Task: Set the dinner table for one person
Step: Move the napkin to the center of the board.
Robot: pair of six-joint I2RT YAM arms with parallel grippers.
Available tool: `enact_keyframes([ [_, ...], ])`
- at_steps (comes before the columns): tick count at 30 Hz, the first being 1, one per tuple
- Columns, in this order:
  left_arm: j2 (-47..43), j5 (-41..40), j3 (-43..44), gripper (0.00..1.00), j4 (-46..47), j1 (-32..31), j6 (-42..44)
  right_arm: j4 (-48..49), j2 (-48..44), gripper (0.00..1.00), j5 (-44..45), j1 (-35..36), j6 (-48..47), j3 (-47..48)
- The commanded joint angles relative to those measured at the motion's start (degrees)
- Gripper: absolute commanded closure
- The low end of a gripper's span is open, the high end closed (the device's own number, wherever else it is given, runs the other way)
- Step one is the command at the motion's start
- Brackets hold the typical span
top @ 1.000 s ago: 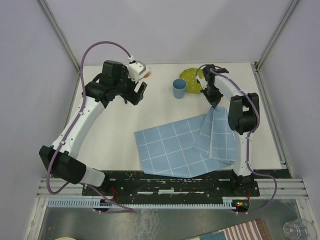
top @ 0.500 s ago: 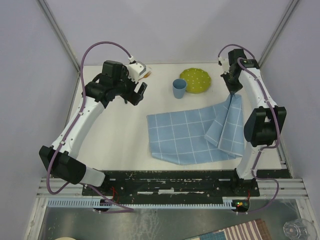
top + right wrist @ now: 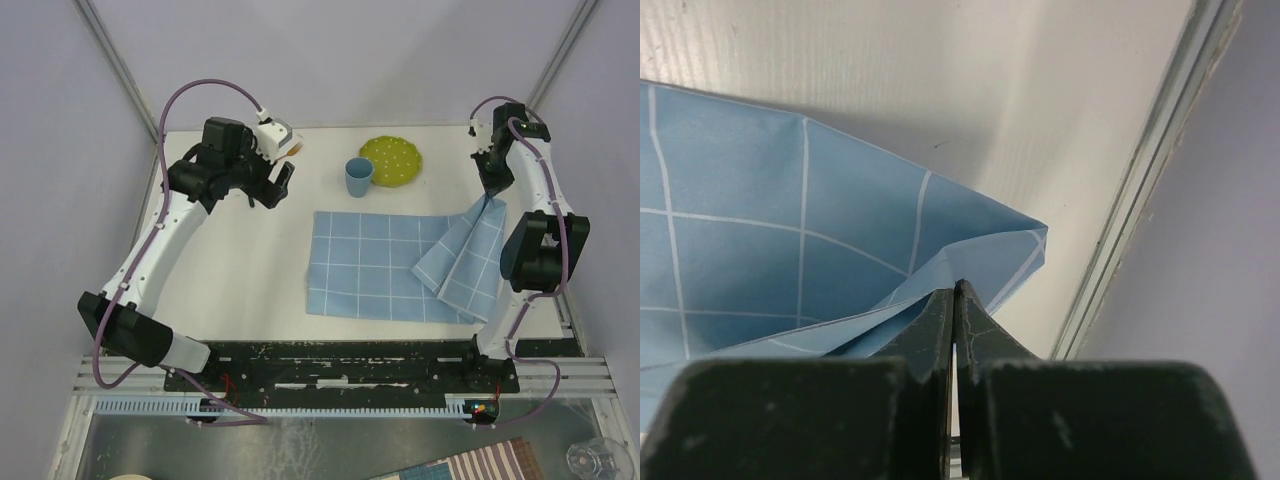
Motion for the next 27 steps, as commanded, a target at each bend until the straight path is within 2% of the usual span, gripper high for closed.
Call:
enact_keyframes([
  [1, 0.33, 1.63, 2.97, 0.08, 0.16, 0.15, 0.06, -1.40, 0.40, 0.98, -2.99, 0.18, -0.03, 3.38],
  [14, -0.08, 2.18, 2.80, 0.08, -0.52, 0.18, -0.06, -1.83, -1.86, 0.98, 2.74, -6.62, -5.39, 1.57],
  [19, 0.67, 2.68, 3.58, 0.08, -0.52, 0.16, -0.24, -3.95, -2.44, 0.87, 3.98, -8.80, -7.71, 2.17],
  [27, 0.26, 2.68, 3.64, 0.08, -0.52, 0.15, -0.09, -4.67, -4.91, 0.82, 7.48, -11.03, -10.79, 0.06],
])
